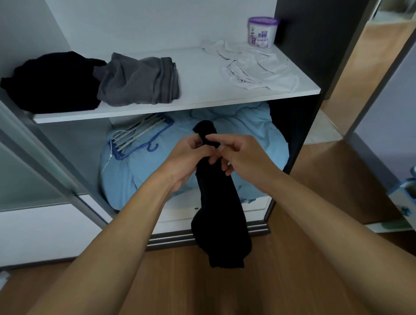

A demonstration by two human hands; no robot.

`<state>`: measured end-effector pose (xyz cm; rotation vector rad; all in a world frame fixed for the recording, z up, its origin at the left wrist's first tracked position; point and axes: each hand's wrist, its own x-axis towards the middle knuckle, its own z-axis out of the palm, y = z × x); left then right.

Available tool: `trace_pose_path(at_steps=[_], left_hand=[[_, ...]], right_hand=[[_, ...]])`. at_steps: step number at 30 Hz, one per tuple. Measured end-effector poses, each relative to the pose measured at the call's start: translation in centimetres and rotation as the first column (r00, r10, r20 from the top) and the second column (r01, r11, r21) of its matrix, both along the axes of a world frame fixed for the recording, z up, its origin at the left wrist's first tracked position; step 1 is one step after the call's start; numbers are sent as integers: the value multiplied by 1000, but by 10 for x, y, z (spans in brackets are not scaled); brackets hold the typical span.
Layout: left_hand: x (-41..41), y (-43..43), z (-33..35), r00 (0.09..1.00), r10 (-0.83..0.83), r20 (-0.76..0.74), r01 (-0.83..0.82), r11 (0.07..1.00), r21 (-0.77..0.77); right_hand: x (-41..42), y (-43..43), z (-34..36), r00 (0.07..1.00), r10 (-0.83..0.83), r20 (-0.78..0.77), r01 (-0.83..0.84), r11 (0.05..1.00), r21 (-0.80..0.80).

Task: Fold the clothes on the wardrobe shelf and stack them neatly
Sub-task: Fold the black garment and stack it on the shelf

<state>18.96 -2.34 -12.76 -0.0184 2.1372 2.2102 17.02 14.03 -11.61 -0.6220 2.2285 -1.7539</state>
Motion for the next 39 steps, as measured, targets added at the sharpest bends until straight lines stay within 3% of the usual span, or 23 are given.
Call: trace_pose_path(at_steps=[5,9,11,14,19,24,27,34,39], left_hand=[[4,-5,6,998,-17,-61,3,976,-219],[7,-4,15,989,-86,-124,40,943,-330],[9,-5,18,984,-76,-162,19,944,-329],[11,-12,19,979,-31,-200,-34,948,-315],[18,-20,15,969,35,-243,-94,968,-233],[29,-37,4,952,-22,-305,-117,896,-428],[39,-48,-17,977,-38,-211,-76,859,-507],[47,-75,-82,992,102,79,-44,842,-538],[48,-68,-106,983,86,159,14,840,-542]], right_hand=[[-15,12,7,942,-114,-316,165,976,139],[-28,19,21,922,214,-322,-133,958,255],[-31,18,23,902,278,-331,-162,927,339],[-34,14,22,883,221,-415,-50,922,385],[-27,0,17,890,194,-413,-32,930,367],[-22,-14,17,892,155,-425,-24,954,298],[-20,-18,18,884,147,-445,-15,958,287],[-12,-18,22,872,147,-467,-6,957,289],[-9,-18,32,858,224,-462,-71,943,324]])
